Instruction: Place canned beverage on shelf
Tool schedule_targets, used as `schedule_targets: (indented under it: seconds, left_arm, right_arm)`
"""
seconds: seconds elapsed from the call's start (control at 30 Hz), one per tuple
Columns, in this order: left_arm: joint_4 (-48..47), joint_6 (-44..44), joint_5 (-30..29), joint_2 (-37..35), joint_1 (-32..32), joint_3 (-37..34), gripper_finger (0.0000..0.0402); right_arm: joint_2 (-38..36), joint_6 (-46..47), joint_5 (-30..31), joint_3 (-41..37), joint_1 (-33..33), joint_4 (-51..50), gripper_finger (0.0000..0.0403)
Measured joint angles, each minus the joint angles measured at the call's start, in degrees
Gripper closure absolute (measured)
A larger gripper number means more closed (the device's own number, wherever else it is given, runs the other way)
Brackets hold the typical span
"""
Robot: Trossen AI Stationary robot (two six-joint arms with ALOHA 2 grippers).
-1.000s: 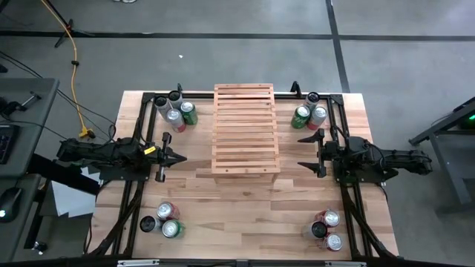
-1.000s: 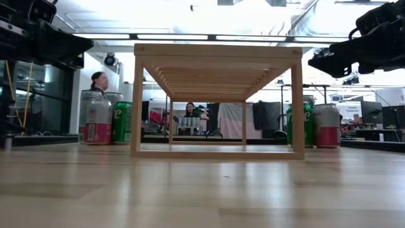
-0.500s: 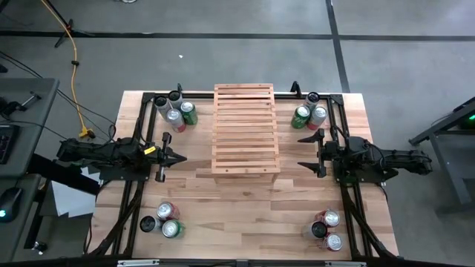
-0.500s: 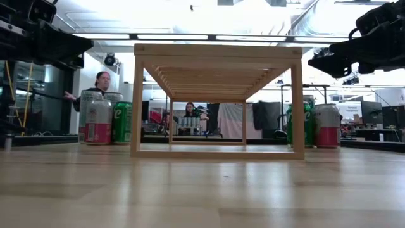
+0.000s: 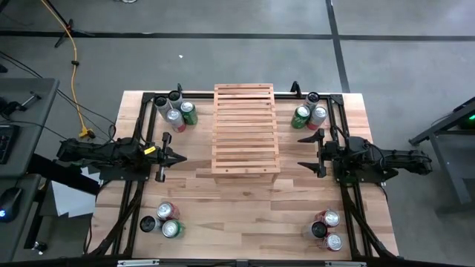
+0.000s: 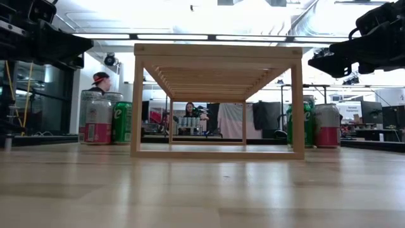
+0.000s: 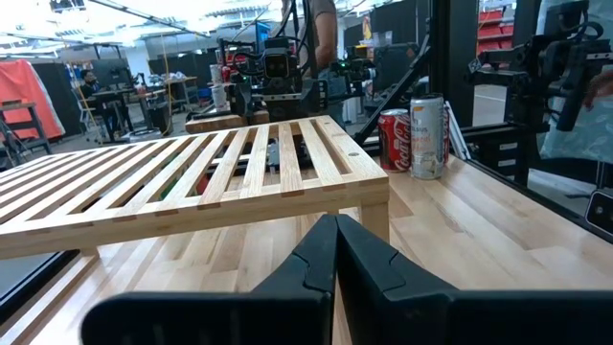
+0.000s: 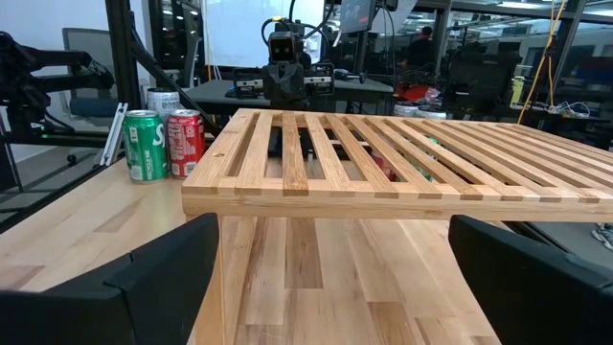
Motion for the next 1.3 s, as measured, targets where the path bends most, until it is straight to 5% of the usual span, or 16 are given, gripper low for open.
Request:
schedule_targets:
  seconds: [0.37, 0.53, 0.83, 1.07, 1.3]
  left_arm:
    - [0.0, 0.03, 0.0, 0.0, 0.01, 0.02, 0.0401]
    - [0.0, 0.04, 0.0, 0.0, 0.01, 0.0, 0.0401]
    - [0.0, 0.04, -0.02, 0.0, 0.0, -0.01, 0.0401]
    - [0.0, 0.07, -0.01, 0.0, 0.01, 0.01, 0.0402]
    - [0.0, 0.03, -0.02, 0.0, 0.01, 0.0, 0.0401]
  right_arm:
    - [0.0, 3.99, 0.08, -0.04, 0.02, 2.69, 0.0004]
    - [-0.02, 17.29, 0.94, -0.06, 0.02, 15.03, 0.0004]
    - [1.81, 19.05, -0.11, -0.04, 0.02, 34.58, 0.0004]
    - [12.61, 18.53, 10.77, 6.41, -0.02, 29.38, 0.0004]
    - [30.69, 3.91, 15.82, 19.8, 0.0, 21.93, 0.0004]
